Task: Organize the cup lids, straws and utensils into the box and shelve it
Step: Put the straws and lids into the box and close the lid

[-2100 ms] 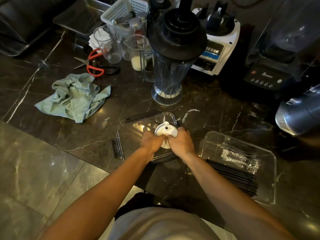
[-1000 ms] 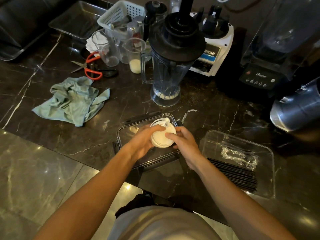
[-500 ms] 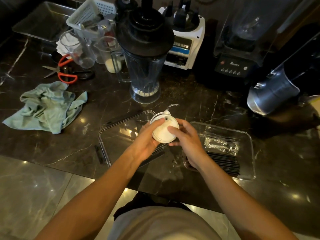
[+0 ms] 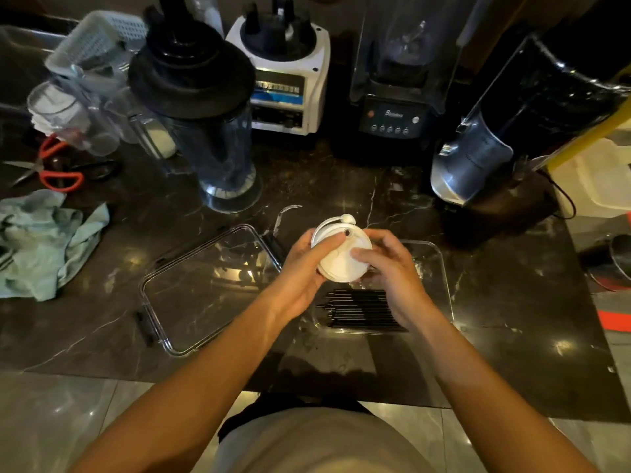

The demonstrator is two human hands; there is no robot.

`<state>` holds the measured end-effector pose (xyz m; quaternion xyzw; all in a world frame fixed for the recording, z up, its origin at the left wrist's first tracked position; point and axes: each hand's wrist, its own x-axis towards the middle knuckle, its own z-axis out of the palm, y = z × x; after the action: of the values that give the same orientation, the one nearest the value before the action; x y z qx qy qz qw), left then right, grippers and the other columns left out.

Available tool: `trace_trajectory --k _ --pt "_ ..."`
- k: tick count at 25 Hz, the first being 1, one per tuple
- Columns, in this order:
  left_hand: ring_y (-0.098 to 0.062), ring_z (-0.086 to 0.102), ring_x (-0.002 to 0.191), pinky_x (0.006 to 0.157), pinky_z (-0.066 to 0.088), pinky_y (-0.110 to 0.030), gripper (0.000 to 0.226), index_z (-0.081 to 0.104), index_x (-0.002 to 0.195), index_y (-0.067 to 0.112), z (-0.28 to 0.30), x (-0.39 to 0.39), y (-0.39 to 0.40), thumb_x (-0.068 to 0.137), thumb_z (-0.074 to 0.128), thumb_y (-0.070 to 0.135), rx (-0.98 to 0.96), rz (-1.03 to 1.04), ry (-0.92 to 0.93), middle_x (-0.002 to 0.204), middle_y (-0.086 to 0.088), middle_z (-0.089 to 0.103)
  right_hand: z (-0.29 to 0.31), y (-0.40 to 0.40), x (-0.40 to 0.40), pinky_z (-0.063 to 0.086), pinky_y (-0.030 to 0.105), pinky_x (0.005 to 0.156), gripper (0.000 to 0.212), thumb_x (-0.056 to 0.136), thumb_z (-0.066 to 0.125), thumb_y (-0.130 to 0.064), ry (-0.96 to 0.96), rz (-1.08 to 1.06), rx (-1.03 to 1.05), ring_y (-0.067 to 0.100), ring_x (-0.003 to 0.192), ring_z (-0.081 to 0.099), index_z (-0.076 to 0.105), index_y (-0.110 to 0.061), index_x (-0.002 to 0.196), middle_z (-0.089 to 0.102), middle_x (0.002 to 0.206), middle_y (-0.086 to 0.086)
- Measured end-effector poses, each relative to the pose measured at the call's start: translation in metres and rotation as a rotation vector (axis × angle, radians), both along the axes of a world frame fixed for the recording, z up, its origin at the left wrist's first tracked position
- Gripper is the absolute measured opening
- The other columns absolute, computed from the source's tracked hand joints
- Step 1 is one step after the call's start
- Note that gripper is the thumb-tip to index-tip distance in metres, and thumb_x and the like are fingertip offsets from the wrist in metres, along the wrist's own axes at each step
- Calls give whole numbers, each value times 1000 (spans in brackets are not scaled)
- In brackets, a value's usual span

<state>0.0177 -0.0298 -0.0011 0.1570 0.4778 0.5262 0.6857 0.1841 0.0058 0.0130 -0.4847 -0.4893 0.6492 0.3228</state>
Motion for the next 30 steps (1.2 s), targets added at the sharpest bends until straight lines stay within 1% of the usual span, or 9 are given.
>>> trace_trajectory --k 3,6,8,13,19,22,24,27,30 --pt "-47 52 137 112 39 -65 48 54 145 4 2 17 8 103 60 28 25 -49 -36 143 -30 57 4 7 20 62 45 74 31 89 74 -21 -34 -8 16 24 101 72 69 -31 118 75 107 -1" --pt "-43 51 138 117 37 -60 62 54 148 6 -1 29 14 109 36 50 18 -99 -123 145 -27 58 8 14 39 60 52 79 34 91 74 -20 -78 6 42 23 103 71 68 -32 122 74 111 -1" --pt "-42 52 138 119 36 -60 59 56 145 5 -4 36 18 111 33 47 -38 -56 -129 143 -24 61 9 18 48 62 48 79 34 91 74 -21 -96 24 52 19 104 70 68 -33 123 74 113 -4" --pt "-33 62 124 111 45 -52 47 63 138 8 -10 47 23 111 37 36 -99 -16 -72 137 -19 67 5 22 52 59 27 68 27 94 69 -23 -108 -19 4 13 104 70 69 -32 120 73 112 -8" --pt "-36 59 130 116 40 -53 55 58 142 3 -15 54 25 110 31 38 -175 40 -186 140 -24 63 -2 25 54 63 33 75 27 94 67 -26 -200 -7 24 13 107 65 66 -34 121 68 116 -9" --pt "-40 55 136 118 39 -57 55 59 142 3 -14 54 28 108 32 36 -184 9 -175 141 -25 63 -6 26 55 63 31 71 24 93 68 -26 -171 -30 -15 12 104 65 66 -35 115 67 113 -12" --pt "-37 60 129 112 46 -56 53 62 140 7 -10 54 29 107 35 38 -163 -4 -176 139 -23 65 -9 26 53 63 30 70 21 93 69 -27 -139 -58 -65 15 104 67 66 -31 113 68 111 -8" --pt "-29 69 112 92 58 -45 51 65 138 12 -7 55 29 105 40 41 -140 5 -174 134 -19 69 -12 28 50 62 29 67 20 92 70 -30 -178 -39 -73 18 102 68 63 -30 111 66 112 -3" --pt "-33 65 125 107 51 -48 57 63 140 11 -9 56 26 108 35 50 -162 -1 -140 137 -19 68 -14 32 51 63 34 66 23 90 73 -29 -182 -9 -96 21 96 72 62 -26 109 67 111 4"
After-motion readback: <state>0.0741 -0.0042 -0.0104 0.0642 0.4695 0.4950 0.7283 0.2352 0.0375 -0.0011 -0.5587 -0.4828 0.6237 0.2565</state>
